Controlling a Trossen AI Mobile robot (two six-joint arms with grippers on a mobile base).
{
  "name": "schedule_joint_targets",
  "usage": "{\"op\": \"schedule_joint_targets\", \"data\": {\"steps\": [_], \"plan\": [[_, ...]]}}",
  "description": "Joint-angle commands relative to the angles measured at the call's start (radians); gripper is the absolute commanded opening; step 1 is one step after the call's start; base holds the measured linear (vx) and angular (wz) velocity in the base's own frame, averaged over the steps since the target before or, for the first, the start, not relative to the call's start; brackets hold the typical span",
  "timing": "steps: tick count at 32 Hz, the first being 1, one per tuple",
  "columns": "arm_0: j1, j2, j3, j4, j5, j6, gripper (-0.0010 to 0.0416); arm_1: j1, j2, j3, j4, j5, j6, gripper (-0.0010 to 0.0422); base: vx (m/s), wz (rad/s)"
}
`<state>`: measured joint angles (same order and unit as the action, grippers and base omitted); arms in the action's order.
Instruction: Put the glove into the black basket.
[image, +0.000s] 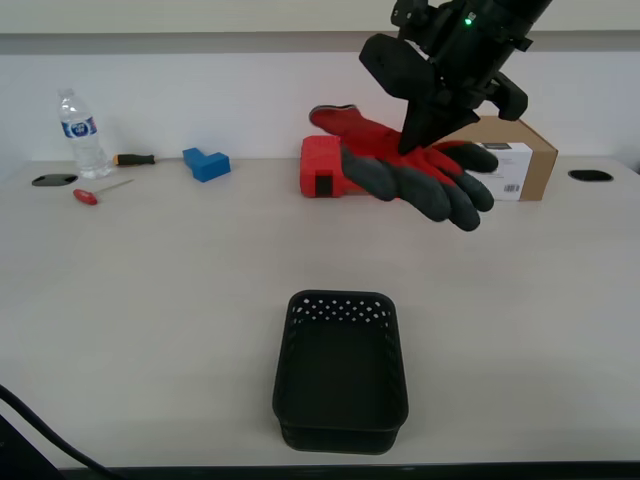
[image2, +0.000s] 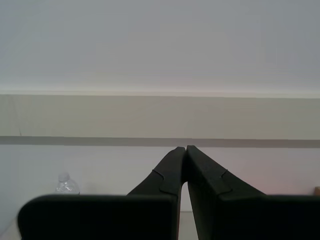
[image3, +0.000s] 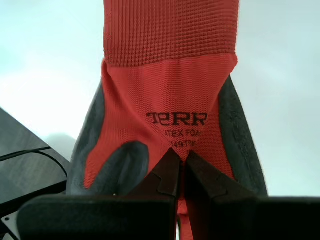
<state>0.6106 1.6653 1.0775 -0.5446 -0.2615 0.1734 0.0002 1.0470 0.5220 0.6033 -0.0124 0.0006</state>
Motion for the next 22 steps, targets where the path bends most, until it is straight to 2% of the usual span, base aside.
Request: {"op": "schedule_joint_targets", "data": {"steps": [1, 3, 4, 6, 8, 11, 12, 13, 14, 20, 22], "plan": [[0.067, -0.002, 0.001, 0.002, -0.004, 0.033, -0.0002, 0.000, 0.000, 0.002, 0.005, 0.002, 0.000, 0.0000, 0.000, 0.000], [0.093, 0.016, 0.001, 0.005, -0.008, 0.043, -0.0002, 0.000, 0.001, 0.002, 0.004, 0.002, 0.000, 0.0000, 0.000, 0.000], [0.113, 0.048, 0.001, 0.000, -0.019, 0.062, -0.0002, 0.000, 0.000, 0.002, 0.005, 0.001, 0.000, 0.0000, 0.000, 0.000], [0.117, 0.103, 0.000, 0.001, -0.056, 0.065, -0.0002, 0.000, 0.000, 0.002, 0.005, 0.002, 0.000, 0.0000, 0.000, 0.000], [0.117, 0.175, 0.003, 0.010, -0.071, 0.063, -0.0002, 0.000, 0.001, 0.002, 0.004, 0.002, 0.000, 0.0000, 0.000, 0.000], [0.117, 0.285, 0.003, 0.045, -0.118, 0.062, -0.0001, 0.000, 0.001, 0.002, 0.005, 0.002, 0.000, 0.0000, 0.000, 0.000], [0.117, 0.339, 0.003, 0.059, -0.160, 0.061, -0.0001, 0.000, 0.001, 0.001, 0.004, 0.002, 0.000, 0.0000, 0.000, 0.000], [0.117, 0.357, 0.003, 0.066, -0.173, 0.062, -0.0001, 0.000, 0.001, 0.002, 0.004, 0.002, 0.000, 0.0000, 0.000, 0.000], [0.117, 0.403, 0.003, 0.097, -0.206, 0.062, -0.0001, 0.000, 0.001, 0.003, 0.004, -0.001, 0.000, 0.0000, 0.000, 0.000], [0.117, 0.492, 0.054, 0.101, -0.222, 0.050, -0.0001, 0.000, 0.001, 0.003, 0.004, -0.002, 0.000, 0.0000, 0.000, 0.000], [0.118, 0.517, 0.088, 0.085, -0.229, 0.030, -0.0001, 0.000, 0.001, 0.002, 0.004, -0.002, 0.000, 0.0000, 0.000, 0.000]]}}
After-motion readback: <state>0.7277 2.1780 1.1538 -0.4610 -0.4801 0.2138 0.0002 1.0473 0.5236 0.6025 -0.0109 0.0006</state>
